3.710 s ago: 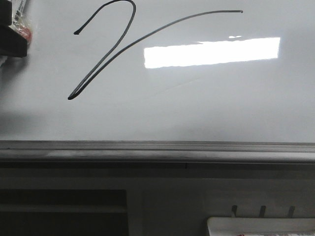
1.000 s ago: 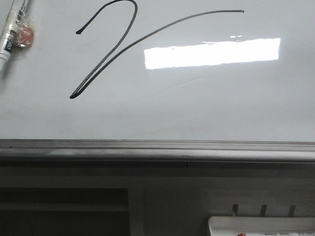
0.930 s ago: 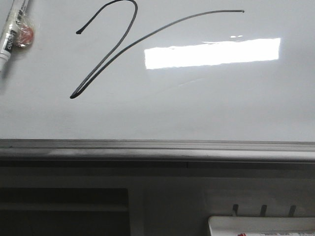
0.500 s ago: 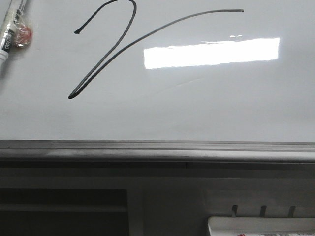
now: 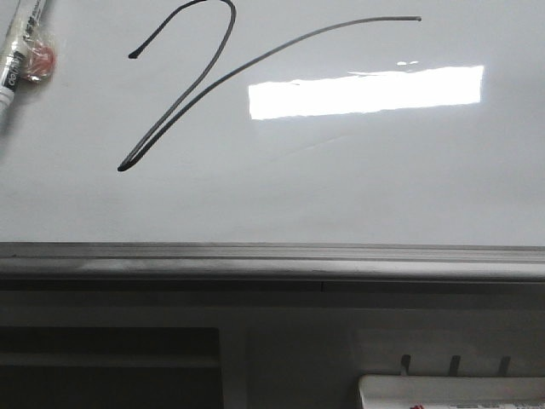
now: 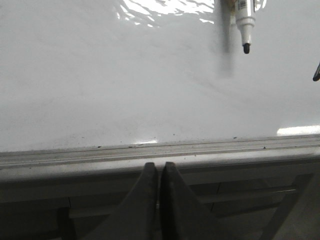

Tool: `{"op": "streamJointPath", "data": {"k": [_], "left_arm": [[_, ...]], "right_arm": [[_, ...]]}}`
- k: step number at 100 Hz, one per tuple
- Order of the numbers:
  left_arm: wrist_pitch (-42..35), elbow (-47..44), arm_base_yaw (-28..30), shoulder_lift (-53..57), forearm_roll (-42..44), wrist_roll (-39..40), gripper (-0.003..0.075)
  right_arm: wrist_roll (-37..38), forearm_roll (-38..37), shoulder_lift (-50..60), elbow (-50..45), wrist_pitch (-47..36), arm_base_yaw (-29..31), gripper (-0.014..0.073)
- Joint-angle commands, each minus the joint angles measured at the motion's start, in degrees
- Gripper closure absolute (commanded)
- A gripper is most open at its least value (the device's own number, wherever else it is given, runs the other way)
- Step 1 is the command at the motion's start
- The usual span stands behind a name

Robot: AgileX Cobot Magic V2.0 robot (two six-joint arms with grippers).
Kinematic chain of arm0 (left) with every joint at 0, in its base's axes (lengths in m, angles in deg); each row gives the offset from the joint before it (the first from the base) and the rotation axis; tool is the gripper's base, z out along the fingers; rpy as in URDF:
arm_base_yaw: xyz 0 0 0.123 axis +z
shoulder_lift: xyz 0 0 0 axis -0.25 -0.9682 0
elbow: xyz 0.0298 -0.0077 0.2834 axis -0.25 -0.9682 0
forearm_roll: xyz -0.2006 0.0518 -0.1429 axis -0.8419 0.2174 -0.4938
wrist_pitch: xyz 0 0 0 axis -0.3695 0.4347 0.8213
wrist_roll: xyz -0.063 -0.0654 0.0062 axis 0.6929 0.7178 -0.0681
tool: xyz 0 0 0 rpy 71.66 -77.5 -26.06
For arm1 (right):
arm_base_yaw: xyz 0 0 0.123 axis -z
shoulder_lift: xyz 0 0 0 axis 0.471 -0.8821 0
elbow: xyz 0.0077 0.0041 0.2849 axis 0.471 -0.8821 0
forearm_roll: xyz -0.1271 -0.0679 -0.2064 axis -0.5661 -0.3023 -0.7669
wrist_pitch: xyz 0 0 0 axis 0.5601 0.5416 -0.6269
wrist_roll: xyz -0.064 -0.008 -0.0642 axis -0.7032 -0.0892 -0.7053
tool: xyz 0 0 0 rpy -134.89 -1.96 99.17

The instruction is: Write number 2 on whiteboard

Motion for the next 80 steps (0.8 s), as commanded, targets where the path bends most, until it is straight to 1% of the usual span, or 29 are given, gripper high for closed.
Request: {"op": "streamJointPath", "data": {"k": [1, 30, 36, 39, 43, 46, 50, 51, 52, 53, 56, 57, 58, 59, 63, 68, 76, 80], "left_arm": [[-2.7, -0.5, 0.2, 1.6, -0.9, 0.5, 0.0741], [-2.7, -0.5, 0.2, 1.6, -0.9, 0.5, 0.0741], [-2.7, -0.5, 0.2, 1.6, -0.9, 0.5, 0.0741], [-2.7, -0.5, 0.2, 1.6, -0.9, 0.5, 0.0741], [-2.7, -0.5, 0.2, 1.6, -0.9, 0.5, 0.0741], [-2.7, -0.5, 0.2, 1.6, -0.9, 0.5, 0.0741], [-2.7, -0.5, 0.2, 1.6, -0.9, 0.5, 0.0741], [-2.7, -0.5, 0.2, 1.6, -0.9, 0.5, 0.0741], [-2.7, -0.5, 0.2, 1.6, -0.9, 0.5, 0.0741], [-2.7, -0.5, 0.2, 1.6, -0.9, 0.5, 0.0741], [-2.7, -0.5, 0.2, 1.6, -0.9, 0.5, 0.0741], [-2.7, -0.5, 0.2, 1.6, -0.9, 0.5, 0.0741], [-2.7, -0.5, 0.2, 1.6, -0.9, 0.5, 0.0741], [-2.7, -0.5, 0.2, 1.6, -0.9, 0.5, 0.0741], [-2.7, -0.5, 0.2, 1.6, -0.9, 0.5, 0.0741], [-2.7, -0.5, 0.2, 1.6, -0.9, 0.5, 0.0741], [-2.7, -0.5, 0.2, 1.6, -0.9, 0.5, 0.0741], [-2.7, -0.5, 0.2, 1.6, -0.9, 0.5, 0.0741]], "right_arm": [[-0.4, 0.3, -0.5, 1.0, -3.4, 0.1, 0.0665], [-2.0, 0.3, -0.6, 0.2, 0.3, 0.1, 0.0665], [-1.4, 0.2, -0.7, -1.0, 0.4, 0.3, 0.0665], [0.0, -0.4, -0.7, -1.9, 1.0, 0.5, 0.0665], [4.8, -4.3, -1.0, -3.5, 1.9, 1.1, 0.0665], [9.6, -9.4, -1.4, -4.7, 3.5, 2.2, 0.0666], [18.6, -18.9, -2.0, -6.5, 5.3, 3.7, 0.0666], [20.3, -22.5, -2.1, -6.8, 6.1, 4.5, 0.0666], [23.8, -24.3, -2.2, -7.3, 6.5, 4.9, 0.0666], [25.6, -26.2, -2.5, -7.6, 7.1, 5.8, 0.0666], [34.8, -35.5, -3.0, -8.4, 8.2, 7.7, 0.0666], [36.7, -37.3, -3.3, -8.7, 8.5, 8.2, 0.0666], [38.4, -40.6, -3.4, -8.9, 9.2, 9.4, 0.0666], [41.8, -42.1, -3.5, -9.1, 9.6, 9.9, 0.0666], [49.9, -49.1, -4.1, -9.2, 12.9, 13.8, 0.0666], [53.9, -52.5, -4.6, -9.2, 17.5, 18.7, 0.0666], [53.9, -52.5, -4.7, -9.3, 26.1, 26.3, 0.0666], [53.9, -52.5, -4.7, -9.4, 29.0, 30.1, 0.0666]]}}
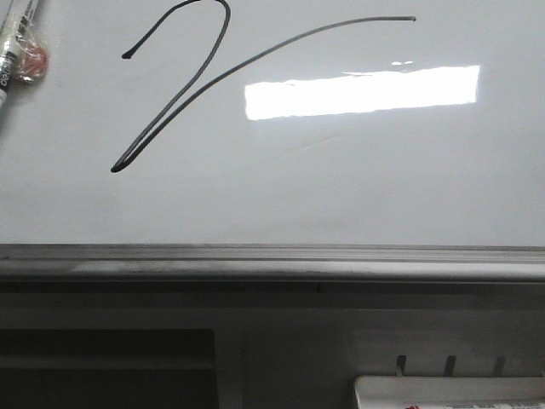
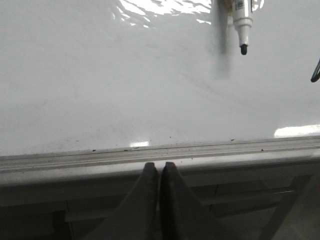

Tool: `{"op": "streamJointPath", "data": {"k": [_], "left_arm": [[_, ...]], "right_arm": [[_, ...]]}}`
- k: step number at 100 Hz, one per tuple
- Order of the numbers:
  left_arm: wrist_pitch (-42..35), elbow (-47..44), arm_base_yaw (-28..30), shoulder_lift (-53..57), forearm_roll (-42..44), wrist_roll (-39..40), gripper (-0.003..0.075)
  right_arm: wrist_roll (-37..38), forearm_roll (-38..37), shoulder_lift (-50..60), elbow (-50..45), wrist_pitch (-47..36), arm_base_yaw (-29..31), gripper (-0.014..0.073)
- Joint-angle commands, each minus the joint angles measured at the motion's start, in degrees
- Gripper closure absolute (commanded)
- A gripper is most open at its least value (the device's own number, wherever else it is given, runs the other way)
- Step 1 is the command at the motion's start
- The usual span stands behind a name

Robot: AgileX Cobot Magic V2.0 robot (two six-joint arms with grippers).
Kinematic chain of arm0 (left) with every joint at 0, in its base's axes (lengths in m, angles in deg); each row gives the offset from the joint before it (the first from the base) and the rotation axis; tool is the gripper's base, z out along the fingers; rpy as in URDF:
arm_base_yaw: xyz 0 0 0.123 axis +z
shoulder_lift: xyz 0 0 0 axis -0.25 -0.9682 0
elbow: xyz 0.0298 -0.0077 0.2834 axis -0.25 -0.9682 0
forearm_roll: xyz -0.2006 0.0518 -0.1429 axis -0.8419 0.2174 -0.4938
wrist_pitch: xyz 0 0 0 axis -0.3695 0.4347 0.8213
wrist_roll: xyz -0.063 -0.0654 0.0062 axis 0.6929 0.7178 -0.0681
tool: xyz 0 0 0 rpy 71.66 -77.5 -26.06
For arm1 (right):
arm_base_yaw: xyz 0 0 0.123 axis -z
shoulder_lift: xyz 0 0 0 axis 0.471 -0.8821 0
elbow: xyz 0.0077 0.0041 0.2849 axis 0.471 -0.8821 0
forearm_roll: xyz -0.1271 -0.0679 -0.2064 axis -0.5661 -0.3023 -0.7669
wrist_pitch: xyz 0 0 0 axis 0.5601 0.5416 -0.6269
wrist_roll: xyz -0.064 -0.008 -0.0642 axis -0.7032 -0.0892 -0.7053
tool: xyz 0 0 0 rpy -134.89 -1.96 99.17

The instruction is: Write number 2 on whiteboard

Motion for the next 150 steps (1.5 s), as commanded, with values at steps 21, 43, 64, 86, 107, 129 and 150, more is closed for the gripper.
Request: {"op": "streamJointPath", "data": {"k": [21, 43, 64, 86, 107, 129, 150], "left_arm": [[-2.7, -0.5, 0.2, 1.6, -0.9, 0.5, 0.0741], [-2.7, -0.5, 0.2, 1.6, -0.9, 0.5, 0.0741], [-2.7, -0.5, 0.2, 1.6, -0.9, 0.5, 0.0741], [-2.7, -0.5, 0.2, 1.6, -0.9, 0.5, 0.0741], [-2.9, -0.5, 0.2, 1.6, -0.9, 0.5, 0.0741], [-2.9, -0.5, 0.2, 1.6, -0.9, 0.5, 0.0741], [-2.9, -0.5, 0.2, 1.6, -0.9, 0.5, 0.0741]], "right_arm": [[3.2, -4.0, -1.3, 1.1, 10.7, 18.3, 0.0666], [46.0, -47.9, -1.3, 0.5, 10.4, 20.2, 0.0666], [74.3, -72.1, 0.6, -4.9, 4.0, 26.1, 0.0666], [74.2, -71.9, 9.5, -6.5, 15.1, 31.2, 0.0666], [74.1, -71.0, 11.2, -6.5, 23.8, 31.5, 0.0666], [74.1, -71.0, 11.2, -6.5, 23.1, 31.5, 0.0666], [74.1, -71.0, 11.2, -6.5, 23.0, 31.5, 0.0666]]}}
